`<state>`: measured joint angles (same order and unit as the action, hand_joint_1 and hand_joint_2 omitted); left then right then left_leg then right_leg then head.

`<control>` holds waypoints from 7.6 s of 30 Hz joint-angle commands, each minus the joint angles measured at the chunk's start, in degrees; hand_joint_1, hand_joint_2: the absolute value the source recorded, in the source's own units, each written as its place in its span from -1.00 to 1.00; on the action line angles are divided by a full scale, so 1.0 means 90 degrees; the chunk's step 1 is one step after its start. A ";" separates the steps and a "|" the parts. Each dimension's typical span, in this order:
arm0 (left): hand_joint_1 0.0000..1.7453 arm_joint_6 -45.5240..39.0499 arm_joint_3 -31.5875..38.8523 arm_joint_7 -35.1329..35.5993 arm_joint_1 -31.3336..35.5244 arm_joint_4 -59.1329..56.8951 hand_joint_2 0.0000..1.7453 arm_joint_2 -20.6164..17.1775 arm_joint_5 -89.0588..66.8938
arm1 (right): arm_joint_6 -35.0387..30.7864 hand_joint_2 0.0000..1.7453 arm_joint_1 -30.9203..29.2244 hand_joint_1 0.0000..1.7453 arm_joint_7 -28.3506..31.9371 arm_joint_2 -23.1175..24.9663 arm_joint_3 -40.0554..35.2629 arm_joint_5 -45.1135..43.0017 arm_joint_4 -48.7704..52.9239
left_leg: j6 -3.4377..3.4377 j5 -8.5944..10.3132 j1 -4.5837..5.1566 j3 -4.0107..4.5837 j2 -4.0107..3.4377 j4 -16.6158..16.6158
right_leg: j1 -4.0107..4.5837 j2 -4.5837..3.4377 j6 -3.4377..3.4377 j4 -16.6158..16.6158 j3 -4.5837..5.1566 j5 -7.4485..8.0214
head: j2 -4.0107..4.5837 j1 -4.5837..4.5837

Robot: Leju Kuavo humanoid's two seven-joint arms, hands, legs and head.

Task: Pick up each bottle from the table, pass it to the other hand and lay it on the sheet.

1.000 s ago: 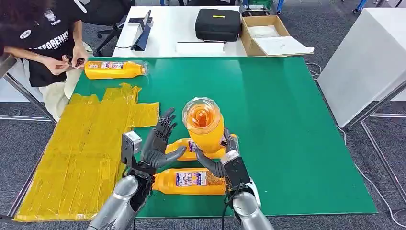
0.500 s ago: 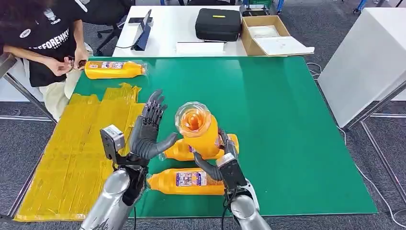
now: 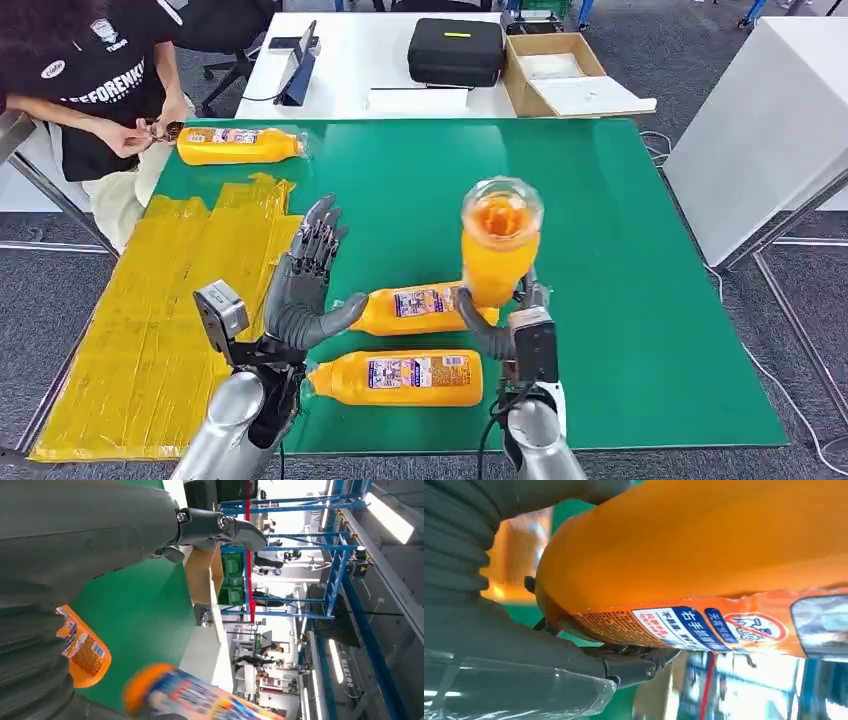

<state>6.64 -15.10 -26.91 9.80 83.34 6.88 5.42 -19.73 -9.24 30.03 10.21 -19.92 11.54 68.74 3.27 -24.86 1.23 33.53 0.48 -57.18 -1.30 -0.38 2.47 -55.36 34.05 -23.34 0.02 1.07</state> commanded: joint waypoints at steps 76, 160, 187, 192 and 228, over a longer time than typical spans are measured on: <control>-1.00 0.0047 0.0152 0.0206 0.0413 -0.0772 1.00 0.0152 0.0042 | 0.0090 1.00 -0.2076 1.00 -0.0604 0.1088 -0.3227 0.1925 -0.3954 | -0.0040 -0.0006 -0.0023 -0.0030 0.0000 0.0002 | 0.0018 0.0011 -0.0022 0.0008 -0.0034 -0.0010 | 0.0002 0.0000; 1.00 -0.5183 0.5802 -0.1455 -0.0449 0.0040 1.00 0.1124 -0.8274 | -0.2252 1.00 0.1454 -1.00 0.0074 -0.1520 -0.1724 0.2647 0.3090 | -0.0031 -0.0010 -0.0019 -0.0003 -0.0009 -0.0001 | 0.0015 -0.0004 -0.0018 0.0008 -0.0001 -0.0006 | 0.0002 0.0002; 1.00 -0.5183 0.1701 0.5020 -0.0794 -0.1767 1.00 -0.1733 -1.0602 | -0.2252 1.00 0.1603 -1.00 0.0371 -0.1651 -0.1747 0.2282 0.3074 | -0.0038 -0.0007 -0.0020 -0.0016 0.0002 0.0009 | 0.0015 0.0004 -0.0027 0.0009 -0.0011 -0.0013 | 0.0002 0.0000; 1.00 -0.5183 0.2622 0.3863 -0.0665 -0.2039 1.00 -0.0988 -1.0543 | -0.2236 1.00 0.1546 -1.00 0.0264 -0.1609 -0.1785 0.2216 0.2954 | -0.0043 -0.0011 -0.0020 -0.0027 -0.0015 0.0013 | 0.0015 -0.0006 -0.0029 0.0012 -0.0018 -0.0014 | 0.0002 0.0002; -1.00 -0.5183 0.2940 0.2944 -0.0222 -0.3304 1.00 -0.0284 -1.0421 | -0.1626 1.00 0.0930 -1.00 0.0140 -0.1296 -0.1724 0.1996 0.2226 | -0.0046 -0.0011 -0.0024 -0.0020 -0.0009 0.0009 | 0.0019 -0.0004 -0.0030 0.0011 -0.0016 -0.0012 | 0.0002 0.0000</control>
<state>-39.91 10.12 -0.17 3.44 60.72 3.37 -88.70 -34.69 2.39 31.78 -1.46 -35.82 29.86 93.11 3.08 -24.93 1.10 33.54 0.38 -57.15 -1.20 -0.50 2.33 -55.35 34.14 -23.42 0.04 1.07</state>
